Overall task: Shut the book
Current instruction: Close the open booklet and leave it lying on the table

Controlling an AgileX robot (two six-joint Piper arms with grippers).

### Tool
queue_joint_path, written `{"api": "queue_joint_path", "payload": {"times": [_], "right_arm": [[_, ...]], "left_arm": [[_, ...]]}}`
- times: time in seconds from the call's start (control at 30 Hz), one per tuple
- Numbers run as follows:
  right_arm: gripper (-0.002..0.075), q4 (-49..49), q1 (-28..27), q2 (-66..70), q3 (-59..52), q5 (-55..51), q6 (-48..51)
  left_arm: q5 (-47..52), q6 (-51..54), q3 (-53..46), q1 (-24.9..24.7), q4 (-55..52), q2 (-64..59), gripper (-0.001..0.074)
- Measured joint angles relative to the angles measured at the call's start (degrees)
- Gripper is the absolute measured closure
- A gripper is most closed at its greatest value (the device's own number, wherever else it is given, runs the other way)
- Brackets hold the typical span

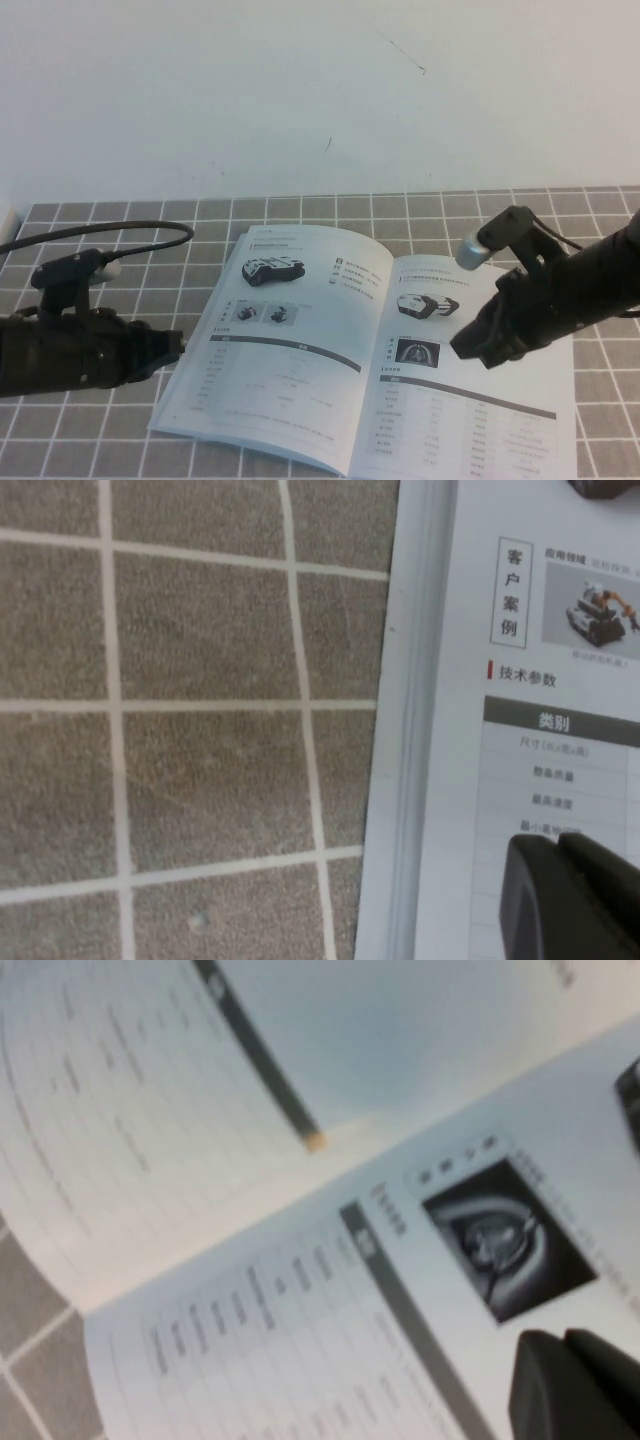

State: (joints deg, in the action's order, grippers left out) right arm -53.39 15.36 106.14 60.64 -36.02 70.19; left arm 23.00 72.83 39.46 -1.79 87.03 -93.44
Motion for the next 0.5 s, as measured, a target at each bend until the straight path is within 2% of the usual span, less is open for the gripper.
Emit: {"api": "queue_joint_path", "payload": {"times": [0.13, 0.3, 0.5], "right_arm": [[0.0729, 6.9, 0.0, 0.0, -0.7, 0.6, -5.3], [0.0729, 8.3, 0.0, 0.1, -1.7, 4.0, -7.0], [0.0729, 8.3, 0.0, 3.3, -1.7, 4.3, -7.7]], "left_arm": [[-0.9, 3.0, 0.0, 0.0, 3.8, 0.0, 0.0739], [-1.2, 6.9, 0.0, 0.0, 9.4, 0.0, 0.0739], [-1.2, 10.4, 0.0, 0.0, 10.7, 0.0, 0.0739]]}}
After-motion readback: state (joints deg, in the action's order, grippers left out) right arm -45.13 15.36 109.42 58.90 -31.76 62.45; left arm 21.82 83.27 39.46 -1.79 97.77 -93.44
